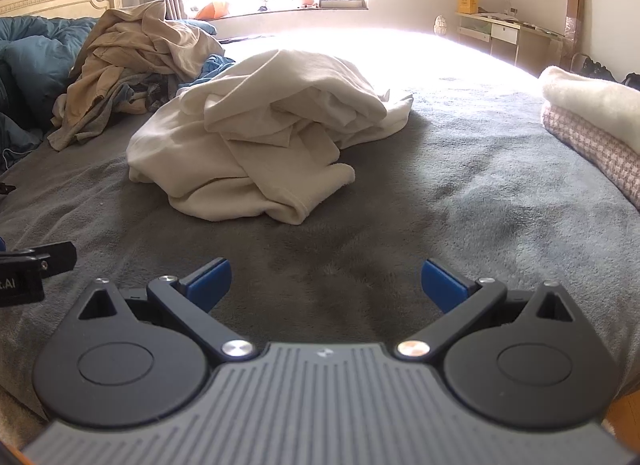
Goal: Fold clothes
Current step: 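Grasp the cream hoodie fabric with the right gripper while the left gripper grasps another part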
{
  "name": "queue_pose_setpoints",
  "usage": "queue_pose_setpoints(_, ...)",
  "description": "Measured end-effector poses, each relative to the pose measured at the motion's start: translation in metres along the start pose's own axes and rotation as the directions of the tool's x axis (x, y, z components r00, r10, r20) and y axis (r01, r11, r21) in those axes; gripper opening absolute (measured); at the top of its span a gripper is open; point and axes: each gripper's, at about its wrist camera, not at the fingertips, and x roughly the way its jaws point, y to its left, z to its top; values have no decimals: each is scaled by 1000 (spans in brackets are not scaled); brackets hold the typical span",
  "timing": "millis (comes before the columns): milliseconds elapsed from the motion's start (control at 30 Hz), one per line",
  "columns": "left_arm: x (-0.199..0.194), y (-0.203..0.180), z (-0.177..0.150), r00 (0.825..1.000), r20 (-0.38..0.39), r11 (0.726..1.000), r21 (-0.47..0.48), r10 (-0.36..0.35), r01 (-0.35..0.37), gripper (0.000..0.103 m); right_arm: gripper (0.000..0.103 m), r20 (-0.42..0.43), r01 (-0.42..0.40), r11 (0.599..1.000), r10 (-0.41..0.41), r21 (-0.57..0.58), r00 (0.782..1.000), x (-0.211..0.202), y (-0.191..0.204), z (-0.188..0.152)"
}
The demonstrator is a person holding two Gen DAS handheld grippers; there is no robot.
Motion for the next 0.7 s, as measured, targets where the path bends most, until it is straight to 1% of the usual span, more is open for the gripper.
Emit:
queue_pose_setpoints(67, 11, 4, 1, 1000, 3, 1000, 0, -22, 22, 103, 102, 24, 8, 1000, -8, -24, 1000, 6, -7, -2)
queue_pose_setpoints(167, 29, 8, 9, 998, 18, 998, -9, -62, 63, 100, 102, 127, 3, 998, 5, -64, 992, 6, -16, 6)
queue_pose_setpoints(233, 40, 10, 19, 995, 38, 995, -33, -96, 97, 96, 102, 224, -19, 996, 37, -82, 974, 3, -21, 22)
queue_pose_setpoints(300, 55, 14, 33, 989, 69, 989, -66, -128, 133, 90, 102, 309, -52, 995, 75, -82, 948, 4, -27, 45)
queue_pose_setpoints(367, 71, 17, 48, 983, 99, 982, -97, -154, 163, 77, 102, 351, -95, 993, 114, -71, 929, 13, -32, 71)
queue_pose_setpoints(400, 81, 18, 56, 981, 108, 979, -112, -159, 171, 72, 102, 353, -115, 991, 131, -66, 926, 22, -33, 88)
queue_pose_setpoints(433, 91, 20, 64, 980, 114, 976, -128, -163, 177, 61, 102, 352, -134, 989, 146, -60, 925, 31, -34, 104)
queue_pose_setpoints(467, 100, 21, 71, 979, 114, 973, -141, -168, 184, 55, 102, 341, -153, 987, 162, -54, 926, 43, -34, 118)
queue_pose_setpoints(567, 132, 25, 92, 980, 85, 966, -171, -181, 194, 52, 101, 292, -209, 977, 210, -35, 933, 86, -33, 159)
queue_pose_setpoints(600, 142, 23, 96, 980, 67, 967, -165, -186, 195, 53, 101, 264, -218, 976, 212, -6, 941, 103, -35, 170)
queue_pose_setpoints(700, 171, 13, 103, 981, 1, 974, -121, -195, 193, 52, 100, 140, -237, 968, 223, 87, 965, 159, -42, 194)
